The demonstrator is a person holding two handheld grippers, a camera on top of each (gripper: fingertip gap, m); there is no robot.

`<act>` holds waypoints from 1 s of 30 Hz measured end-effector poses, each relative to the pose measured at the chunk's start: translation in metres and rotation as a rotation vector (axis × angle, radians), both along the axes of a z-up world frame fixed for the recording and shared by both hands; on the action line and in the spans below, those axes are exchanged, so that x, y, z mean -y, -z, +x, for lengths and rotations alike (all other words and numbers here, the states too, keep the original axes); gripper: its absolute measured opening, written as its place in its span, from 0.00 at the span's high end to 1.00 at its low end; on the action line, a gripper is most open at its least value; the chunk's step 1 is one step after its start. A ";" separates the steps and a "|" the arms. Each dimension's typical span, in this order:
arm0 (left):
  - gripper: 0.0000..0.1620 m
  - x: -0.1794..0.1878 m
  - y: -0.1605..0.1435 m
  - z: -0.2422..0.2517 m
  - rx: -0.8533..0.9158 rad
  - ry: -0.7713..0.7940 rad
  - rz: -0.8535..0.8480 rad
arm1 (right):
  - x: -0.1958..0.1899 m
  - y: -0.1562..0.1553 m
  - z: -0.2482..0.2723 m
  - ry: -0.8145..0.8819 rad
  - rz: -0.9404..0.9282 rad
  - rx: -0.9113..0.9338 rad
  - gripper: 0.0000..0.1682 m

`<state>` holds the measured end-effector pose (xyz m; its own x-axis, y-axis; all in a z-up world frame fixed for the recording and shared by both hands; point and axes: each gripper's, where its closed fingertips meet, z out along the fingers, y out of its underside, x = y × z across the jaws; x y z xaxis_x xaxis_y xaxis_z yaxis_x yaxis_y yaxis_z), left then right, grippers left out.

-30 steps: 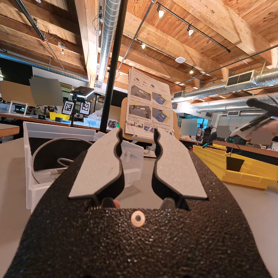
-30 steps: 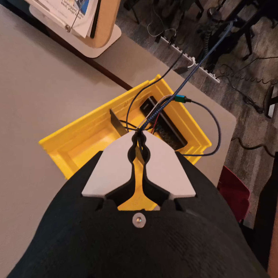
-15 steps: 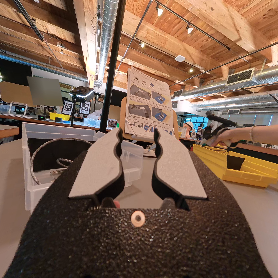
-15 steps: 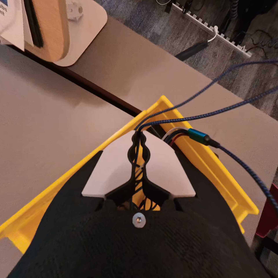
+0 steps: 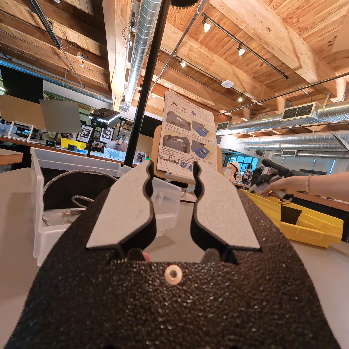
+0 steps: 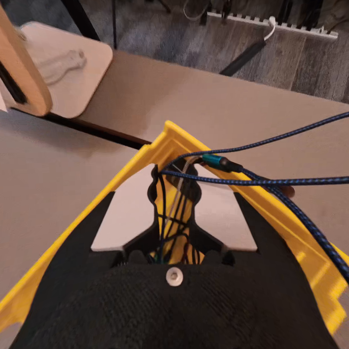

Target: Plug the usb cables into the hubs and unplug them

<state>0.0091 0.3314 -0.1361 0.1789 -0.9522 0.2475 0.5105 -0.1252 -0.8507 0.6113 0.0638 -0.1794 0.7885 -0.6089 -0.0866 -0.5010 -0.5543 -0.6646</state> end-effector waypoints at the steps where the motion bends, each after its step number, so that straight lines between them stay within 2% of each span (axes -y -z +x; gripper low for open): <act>1: 0.76 0.000 0.000 0.000 0.003 0.002 -0.002 | 0.012 0.003 -0.002 -0.009 -0.048 -0.020 0.74; 3: 0.76 0.000 0.000 -0.001 0.010 0.005 -0.008 | 0.032 0.007 -0.010 -0.010 -0.096 -0.094 0.58; 4: 0.76 -0.001 0.000 -0.001 0.012 0.007 -0.010 | 0.037 0.006 -0.017 -0.021 -0.082 -0.153 0.55; 9: 0.75 0.001 0.000 -0.001 0.013 0.009 -0.004 | 0.044 -0.022 -0.047 -0.134 0.072 -0.286 0.58; 12: 0.76 0.002 -0.001 -0.001 0.009 0.008 0.004 | 0.044 -0.047 -0.060 -0.215 0.195 -0.309 0.67; 14: 0.76 0.003 -0.001 0.000 0.006 0.008 0.009 | 0.048 -0.057 -0.064 -0.231 0.206 -0.289 0.69; 17: 0.76 0.004 0.000 0.001 0.000 0.009 0.013 | 0.057 -0.057 -0.058 -0.196 0.120 -0.175 0.72; 19: 0.76 0.004 -0.001 0.001 -0.001 0.010 0.015 | 0.060 -0.054 -0.069 -0.226 0.068 -0.175 0.73; 21: 0.76 0.004 -0.001 0.001 0.000 0.009 0.016 | 0.077 -0.039 -0.088 -0.322 -0.130 -0.181 0.79; 24: 0.76 0.004 -0.001 0.000 0.002 0.009 0.015 | 0.113 -0.017 -0.102 -0.472 -0.498 -0.078 0.79; 26: 0.76 0.005 -0.001 0.001 0.000 0.010 0.015 | 0.132 -0.010 -0.094 -0.487 -0.688 0.027 0.76; 28: 0.76 0.005 -0.001 0.001 -0.002 0.012 0.016 | 0.135 -0.001 -0.098 -0.543 -0.753 0.072 0.74; 30: 0.76 0.006 -0.001 0.002 -0.003 0.015 0.016 | 0.126 0.009 -0.104 -0.583 -0.732 0.095 0.76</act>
